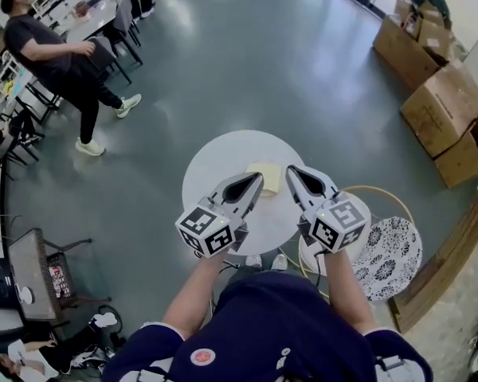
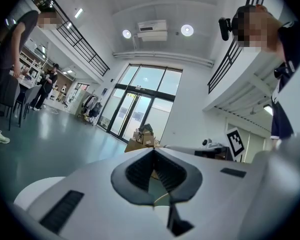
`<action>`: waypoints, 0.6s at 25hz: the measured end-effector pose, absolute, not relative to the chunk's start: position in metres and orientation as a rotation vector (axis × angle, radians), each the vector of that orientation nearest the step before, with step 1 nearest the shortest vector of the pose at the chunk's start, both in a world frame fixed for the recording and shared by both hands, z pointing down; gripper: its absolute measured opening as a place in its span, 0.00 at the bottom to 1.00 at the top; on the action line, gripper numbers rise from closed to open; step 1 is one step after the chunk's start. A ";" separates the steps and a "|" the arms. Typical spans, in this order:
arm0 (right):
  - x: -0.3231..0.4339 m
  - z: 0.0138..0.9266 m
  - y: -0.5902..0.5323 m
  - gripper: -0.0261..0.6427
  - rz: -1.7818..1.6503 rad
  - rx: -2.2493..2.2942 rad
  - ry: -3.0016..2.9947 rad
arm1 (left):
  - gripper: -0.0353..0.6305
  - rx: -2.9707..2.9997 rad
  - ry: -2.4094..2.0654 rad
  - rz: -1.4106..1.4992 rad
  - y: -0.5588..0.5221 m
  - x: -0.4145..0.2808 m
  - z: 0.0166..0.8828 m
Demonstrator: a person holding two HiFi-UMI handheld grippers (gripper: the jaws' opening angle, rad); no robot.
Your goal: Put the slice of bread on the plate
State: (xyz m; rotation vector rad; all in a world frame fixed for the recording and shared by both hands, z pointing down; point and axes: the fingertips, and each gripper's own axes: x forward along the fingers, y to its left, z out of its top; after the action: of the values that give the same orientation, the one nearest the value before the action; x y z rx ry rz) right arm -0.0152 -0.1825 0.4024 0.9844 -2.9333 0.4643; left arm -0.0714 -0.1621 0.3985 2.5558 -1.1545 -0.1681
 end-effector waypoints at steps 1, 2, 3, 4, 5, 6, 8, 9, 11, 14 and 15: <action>-0.015 0.401 -0.182 0.05 0.460 0.982 -2.938 | 0.06 2.559 -1.153 -0.172 -0.161 -0.071 0.397; -0.015 0.400 -0.182 0.05 0.455 0.979 -2.942 | 0.06 2.561 -1.152 -0.176 -0.161 -0.070 0.396; -0.015 0.399 -0.181 0.05 0.450 0.976 -2.945 | 0.06 2.563 -1.152 -0.180 -0.161 -0.070 0.395; -0.015 0.398 -0.181 0.05 0.445 0.973 -2.948 | 0.06 2.565 -1.153 -0.183 -0.160 -0.069 0.394; -0.016 0.397 -0.180 0.05 0.442 0.971 -2.951 | 0.06 2.566 -1.153 -0.186 -0.159 -0.069 0.393; -0.016 0.396 -0.179 0.05 0.440 0.970 -2.954 | 0.06 2.567 -1.153 -0.188 -0.159 -0.069 0.392; -0.016 0.393 -0.179 0.05 0.436 0.969 -2.960 | 0.06 2.570 -1.152 -0.192 -0.158 -0.068 0.391; -0.017 0.392 -0.178 0.05 0.433 0.967 -2.963 | 0.06 2.571 -1.151 -0.194 -0.157 -0.068 0.390; -0.018 0.389 -0.177 0.05 0.425 0.963 -2.969 | 0.06 2.573 -1.152 -0.195 -0.156 -0.068 0.388; -0.019 0.387 -0.177 0.05 0.416 0.957 -2.975 | 0.06 2.576 -1.153 -0.199 -0.156 -0.068 0.386; -0.019 0.386 -0.176 0.05 0.414 0.955 -2.977 | 0.06 2.576 -1.153 -0.201 -0.155 -0.068 0.385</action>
State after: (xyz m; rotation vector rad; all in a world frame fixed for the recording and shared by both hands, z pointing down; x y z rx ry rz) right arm -0.0190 -0.1765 0.3857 0.9550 -2.9770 0.4141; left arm -0.0680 -0.1554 0.3853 2.5762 -1.1526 -0.2012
